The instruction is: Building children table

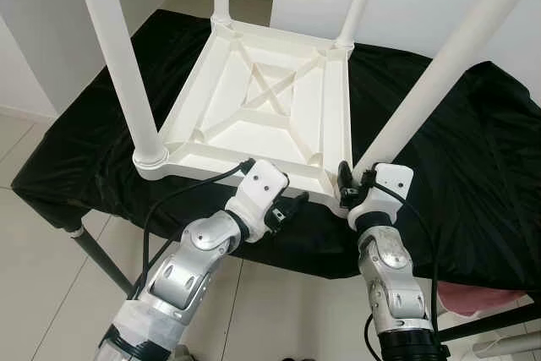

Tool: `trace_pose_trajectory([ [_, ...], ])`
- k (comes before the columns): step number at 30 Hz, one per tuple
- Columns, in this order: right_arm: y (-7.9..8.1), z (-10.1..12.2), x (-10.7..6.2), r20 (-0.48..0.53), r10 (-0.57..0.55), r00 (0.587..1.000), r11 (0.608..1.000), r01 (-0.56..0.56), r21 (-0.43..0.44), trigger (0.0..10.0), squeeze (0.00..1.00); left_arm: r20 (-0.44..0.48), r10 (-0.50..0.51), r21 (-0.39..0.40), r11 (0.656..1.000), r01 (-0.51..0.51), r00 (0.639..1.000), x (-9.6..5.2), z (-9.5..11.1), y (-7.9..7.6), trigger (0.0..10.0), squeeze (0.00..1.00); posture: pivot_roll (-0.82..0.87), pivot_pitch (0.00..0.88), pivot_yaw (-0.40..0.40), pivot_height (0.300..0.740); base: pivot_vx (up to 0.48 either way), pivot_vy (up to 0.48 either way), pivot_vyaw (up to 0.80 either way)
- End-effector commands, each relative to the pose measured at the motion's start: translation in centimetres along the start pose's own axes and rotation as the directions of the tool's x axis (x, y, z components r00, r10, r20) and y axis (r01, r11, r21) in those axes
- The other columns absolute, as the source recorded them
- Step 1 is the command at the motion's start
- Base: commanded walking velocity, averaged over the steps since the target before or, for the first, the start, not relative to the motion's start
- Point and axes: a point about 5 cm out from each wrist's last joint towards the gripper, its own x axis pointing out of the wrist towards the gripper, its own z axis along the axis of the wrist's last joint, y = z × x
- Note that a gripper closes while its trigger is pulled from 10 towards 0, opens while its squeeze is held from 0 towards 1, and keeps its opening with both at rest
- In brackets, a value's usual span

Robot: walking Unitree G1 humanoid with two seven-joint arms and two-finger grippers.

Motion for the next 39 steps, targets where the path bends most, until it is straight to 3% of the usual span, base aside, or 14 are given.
trace_pose_trajectory([
  [1,0.7,-1.6,-0.8,-0.077,0.019,0.997,0.999,-0.015,0.050,10.0,0.00,0.000,-0.096,-0.003,0.995,0.096,0.995,0.1,0.1,-1.0,10.0,0.00,0.03,0.087,-0.084,0.740,0.000,0.000,0.00],
  [8,0.8,-1.3,-0.8,-0.075,0.039,0.996,0.998,-0.035,0.051,10.0,0.00,-0.005,-0.100,0.003,0.995,0.100,0.995,0.0,-0.1,-0.8,10.0,0.00,0.03,0.077,-0.079,0.740,0.000,0.000,0.00],
  [9,1.1,-1.3,-0.9,-0.070,0.043,0.997,0.998,-0.040,0.043,10.0,0.33,-0.008,-0.094,0.004,0.996,0.094,0.996,0.0,-0.1,-0.7,10.0,0.00,0.03,0.074,-0.078,0.740,0.000,0.000,0.00],
  [11,1.2,-1.3,-0.9,-0.066,0.046,0.997,0.998,-0.043,0.036,10.0,0.33,-0.010,-0.090,0.005,0.996,0.090,0.996,0.0,-0.2,-0.6,10.0,0.00,0.03,0.074,-0.078,0.740,0.000,0.000,0.00],
  [12,1.4,-1.3,-1.0,-0.062,0.051,0.997,0.998,-0.049,0.037,10.0,1.00,-0.011,-0.086,0.007,0.996,0.087,0.996,0.0,-0.2,-0.6,10.0,0.00,0.03,0.073,-0.077,0.740,0.000,0.000,0.00],
  [26,-0.8,-0.7,-0.8,-0.004,0.128,0.992,0.992,-0.128,0.019,10.0,1.00,-0.014,-0.033,0.020,0.999,0.033,0.999,0.1,-0.2,0.3,10.0,0.00,0.05,0.055,-0.076,0.740,0.000,0.000,0.00],
  [27,-0.7,-0.9,-0.9,-0.014,0.169,0.986,0.986,-0.169,0.016,10.0,0.86,-0.010,-0.015,0.007,1.000,0.015,1.000,0.0,-0.2,0.5,10.0,0.00,0.06,0.049,-0.071,0.740,0.000,0.000,0.00],
  [30,-0.9,-0.9,-1.0,-0.014,0.216,0.976,0.976,-0.216,0.029,10.0,0.88,-0.017,0.041,-0.022,0.999,-0.041,0.999,0.0,-0.7,1.3,10.0,0.00,0.06,0.050,-0.068,0.740,0.000,0.000,0.00],
  [31,-1.1,-0.8,-1.0,-0.003,0.230,0.973,0.973,-0.230,0.029,10.0,0.50,-0.023,0.055,-0.037,0.998,-0.056,0.998,-0.1,-0.9,1.4,10.0,0.00,0.06,0.051,-0.066,0.740,0.000,0.000,0.00],
  [32,-1.5,-0.2,-0.8,0.029,0.263,0.964,0.964,-0.264,0.036,10.0,0.00,-0.016,0.057,-0.027,0.998,-0.058,0.998,-0.5,-1.0,1.4,10.0,0.00,0.06,0.050,-0.062,0.740,0.000,0.000,0.00],
  [36,-1.6,0.2,-0.6,0.043,0.302,0.952,0.952,-0.303,0.039,10.0,0.00,-0.026,0.040,-0.063,0.997,-0.042,0.999,-0.6,-1.1,1.1,10.0,0.00,0.05,0.054,-0.063,0.740,0.000,0.000,0.00],
  [37,-2.3,0.6,0.0,0.049,0.360,0.932,0.932,-0.362,0.036,10.0,0.00,-0.037,-0.028,-0.092,0.995,0.025,0.999,-1.0,-1.0,0.3,10.0,0.00,0.05,0.059,-0.061,0.740,0.000,0.000,0.00],
  [39,-2.3,0.6,0.0,0.049,0.360,0.932,0.932,-0.362,0.036,10.0,0.00,-0.037,-0.028,-0.092,0.995,0.025,0.999,-1.0,-1.0,0.3,10.0,0.00,0.05,0.059,-0.061,0.740,0.000,0.000,0.00],
])
